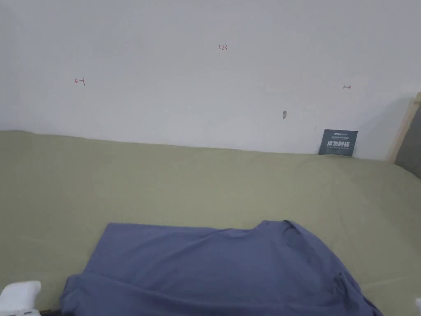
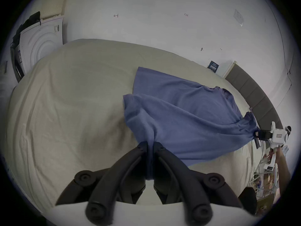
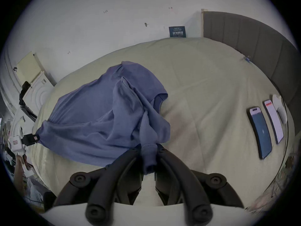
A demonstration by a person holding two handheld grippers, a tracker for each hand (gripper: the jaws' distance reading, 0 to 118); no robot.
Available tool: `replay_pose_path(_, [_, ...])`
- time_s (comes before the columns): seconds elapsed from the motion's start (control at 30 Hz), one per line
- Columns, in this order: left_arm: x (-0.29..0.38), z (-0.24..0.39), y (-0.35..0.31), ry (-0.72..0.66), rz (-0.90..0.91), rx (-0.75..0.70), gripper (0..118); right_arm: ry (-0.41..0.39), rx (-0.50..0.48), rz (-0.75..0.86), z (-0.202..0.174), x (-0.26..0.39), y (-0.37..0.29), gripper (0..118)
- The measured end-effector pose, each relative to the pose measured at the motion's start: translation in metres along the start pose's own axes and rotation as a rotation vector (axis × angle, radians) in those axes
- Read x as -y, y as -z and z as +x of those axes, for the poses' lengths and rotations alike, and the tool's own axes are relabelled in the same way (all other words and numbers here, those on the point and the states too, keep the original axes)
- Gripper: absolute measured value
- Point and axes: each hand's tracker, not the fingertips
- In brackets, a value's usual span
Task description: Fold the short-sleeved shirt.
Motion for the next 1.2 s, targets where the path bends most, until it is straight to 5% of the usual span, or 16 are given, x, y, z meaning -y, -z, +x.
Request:
replay_pose_path(0.57, [0.042,-0.020,0.007,-0.078,-0.085,0.026,9,0.043,0.027,-0.072,0.015,0.030,0.005,15])
replay_pose_path(0.6, [0.038,-0.020,0.007,-0.090,-0.100,0.013,18,0.045,0.034,-0.082,0.014,0.029,0.002,22])
replay_pose_path(0.67, [0.033,-0.019,0.001,-0.101,-0.120,-0.025,75,0.036,0.089,-0.066,0.010,0.027,-0.007,60])
replay_pose_path(0.7, [0.030,-0.020,-0.005,-0.109,-0.101,-0.016,92,0.031,0.077,-0.045,0.009,0.025,-0.015,80])
replay_pose_path(0.73, [0.026,-0.020,-0.015,-0.114,-0.045,0.001,96,0.020,0.064,0.008,0.008,0.021,-0.023,89])
replay_pose_path(0.9, [-0.016,0.003,-0.035,-0.087,0.034,0.011,96,-0.061,0.096,0.116,-0.023,-0.015,-0.042,88])
replay_pose_path(1.0, [-0.042,0.017,-0.023,-0.056,0.045,0.004,83,-0.120,0.102,0.103,-0.048,-0.040,-0.031,79])
replay_pose_path(1.07, [-0.055,0.029,-0.014,-0.023,0.067,0.002,14,-0.158,0.097,0.097,-0.063,-0.054,-0.022,21])
replay_pose_path(1.1, [-0.062,0.032,-0.004,-0.013,0.069,-0.004,0,-0.182,0.094,0.092,-0.069,-0.060,-0.014,7])
replay_pose_path(1.13, [-0.069,0.035,0.003,-0.002,0.070,-0.014,0,-0.235,0.086,0.078,-0.076,-0.069,-0.008,7])
replay_pose_path(1.2, [-0.086,0.030,0.022,0.018,0.070,-0.029,0,-0.201,0.104,0.102,-0.083,-0.079,0.002,6])
